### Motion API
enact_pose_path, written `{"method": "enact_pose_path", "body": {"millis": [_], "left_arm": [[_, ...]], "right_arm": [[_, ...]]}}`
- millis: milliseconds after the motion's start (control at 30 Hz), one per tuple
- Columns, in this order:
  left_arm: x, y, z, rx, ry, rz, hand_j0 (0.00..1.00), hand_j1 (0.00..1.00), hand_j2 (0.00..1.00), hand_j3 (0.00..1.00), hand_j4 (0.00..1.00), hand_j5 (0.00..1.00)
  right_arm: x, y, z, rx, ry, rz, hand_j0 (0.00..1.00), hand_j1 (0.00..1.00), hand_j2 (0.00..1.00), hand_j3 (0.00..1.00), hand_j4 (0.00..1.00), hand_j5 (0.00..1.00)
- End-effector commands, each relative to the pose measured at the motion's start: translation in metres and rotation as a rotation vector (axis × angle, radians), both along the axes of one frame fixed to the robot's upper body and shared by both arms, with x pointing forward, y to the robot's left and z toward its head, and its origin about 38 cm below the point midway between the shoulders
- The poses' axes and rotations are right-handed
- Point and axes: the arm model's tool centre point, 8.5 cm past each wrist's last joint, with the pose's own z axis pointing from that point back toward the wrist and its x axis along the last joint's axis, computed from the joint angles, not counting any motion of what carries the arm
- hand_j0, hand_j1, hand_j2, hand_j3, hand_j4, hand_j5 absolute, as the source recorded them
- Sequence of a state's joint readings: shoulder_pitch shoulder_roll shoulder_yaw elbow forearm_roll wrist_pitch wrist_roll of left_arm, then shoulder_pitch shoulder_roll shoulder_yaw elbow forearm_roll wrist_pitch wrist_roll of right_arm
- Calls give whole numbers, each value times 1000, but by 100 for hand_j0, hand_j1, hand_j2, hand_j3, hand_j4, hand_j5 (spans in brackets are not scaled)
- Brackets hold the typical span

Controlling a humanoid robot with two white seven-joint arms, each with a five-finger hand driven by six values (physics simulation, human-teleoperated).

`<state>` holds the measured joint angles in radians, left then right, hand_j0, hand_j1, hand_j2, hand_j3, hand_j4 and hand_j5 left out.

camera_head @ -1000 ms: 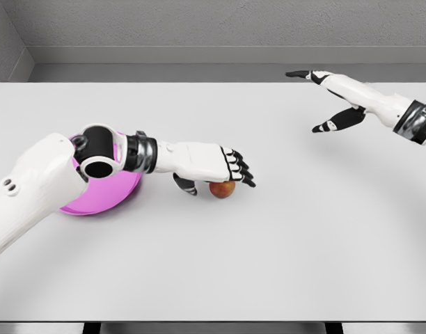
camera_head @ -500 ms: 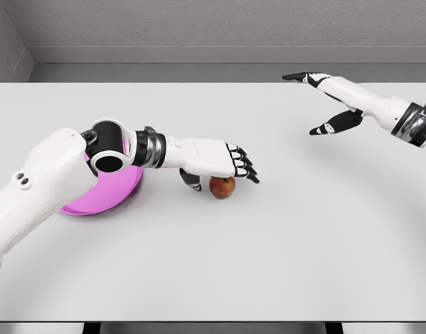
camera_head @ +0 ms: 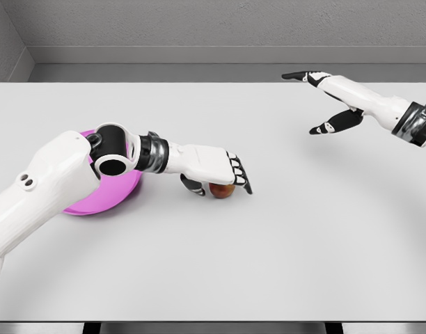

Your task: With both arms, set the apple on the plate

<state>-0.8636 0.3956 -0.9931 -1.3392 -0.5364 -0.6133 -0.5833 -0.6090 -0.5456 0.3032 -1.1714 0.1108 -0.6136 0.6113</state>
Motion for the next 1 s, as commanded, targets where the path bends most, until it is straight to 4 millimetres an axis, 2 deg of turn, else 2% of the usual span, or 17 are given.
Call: {"method": "enact_pose_path", "body": {"millis": [0,467,833,867,967], "left_arm": [[0,0,0,-3,4,3,83,83,83,83,83,83],[8,7,-5,29,-7,31,83,83,83,83,83,83],[6,-1,-4,19,-6,19,83,83,83,83,83,83],[6,-1,-4,20,-6,17,80,80,80,80,80,80],[6,0,-4,22,-5,18,72,72,72,72,72,72]], "right_arm": [[0,0,2,8,-3,1,100,100,100,100,100,100],[-1,4,4,10,-10,12,100,100,100,100,100,100],[-2,7,12,16,-32,23,100,100,100,100,100,100],[-3,9,18,17,-50,30,100,100,100,100,100,100],[-5,1,21,0,-53,19,100,100,100,100,100,100]]}}
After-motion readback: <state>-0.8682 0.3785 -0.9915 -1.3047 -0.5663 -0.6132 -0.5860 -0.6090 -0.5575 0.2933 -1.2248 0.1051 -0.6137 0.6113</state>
